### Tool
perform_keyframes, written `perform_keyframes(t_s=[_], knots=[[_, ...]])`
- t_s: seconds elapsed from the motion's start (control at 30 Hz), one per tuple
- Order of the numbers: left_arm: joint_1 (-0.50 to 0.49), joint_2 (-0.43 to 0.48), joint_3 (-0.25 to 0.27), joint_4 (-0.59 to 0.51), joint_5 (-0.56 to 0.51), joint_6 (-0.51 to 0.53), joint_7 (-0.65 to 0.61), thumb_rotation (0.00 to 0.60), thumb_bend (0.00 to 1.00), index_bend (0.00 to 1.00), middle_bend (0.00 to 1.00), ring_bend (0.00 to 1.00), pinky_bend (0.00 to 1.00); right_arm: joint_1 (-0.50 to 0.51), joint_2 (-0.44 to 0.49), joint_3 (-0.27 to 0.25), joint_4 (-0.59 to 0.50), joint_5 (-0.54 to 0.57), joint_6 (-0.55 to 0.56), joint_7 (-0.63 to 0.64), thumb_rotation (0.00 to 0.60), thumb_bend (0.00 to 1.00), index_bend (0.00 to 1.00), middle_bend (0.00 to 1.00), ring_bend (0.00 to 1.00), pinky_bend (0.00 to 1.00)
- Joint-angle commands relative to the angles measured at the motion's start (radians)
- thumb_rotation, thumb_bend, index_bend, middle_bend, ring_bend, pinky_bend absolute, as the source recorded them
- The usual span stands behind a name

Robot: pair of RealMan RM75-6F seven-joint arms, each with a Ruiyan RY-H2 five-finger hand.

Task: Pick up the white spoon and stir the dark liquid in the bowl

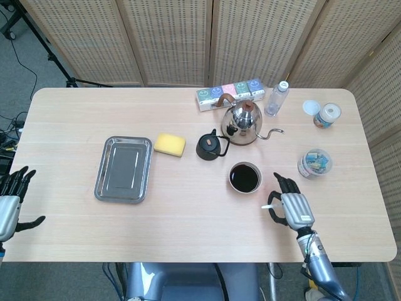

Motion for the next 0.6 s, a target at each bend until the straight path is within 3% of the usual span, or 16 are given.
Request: perform_keyframes(t_s=[0.03,0.3,0.6], knots=[[0.0,-0.001,0.0,0.0,-0.001,0.001,0.002,0.6,0.0,0.0,0.0,0.0,0.0,0.025,0.073,0.043,-0.046,-0.007,-0.047,0.109,0.6,0.51,0.57,0.0,0.0,0.04],[-0.01,-0.011,-0.005,0.007,-0.02,-0.021,0.023,0.6,0.0,0.0,0.0,0.0,0.0,0.098,0.129,0.099,-0.049,-0.027,-0.162,0.322,0.6,0.51,0.58,0.0,0.0,0.04],[-0.014,-0.013,-0.01,0.008,-0.038,-0.031,0.026,0.6,0.0,0.0,0.0,0.0,0.0,0.185,0.09,0.16,-0.022,0.021,-0.233,0.397,0.6,0.51,0.58,0.0,0.0,0.04]])
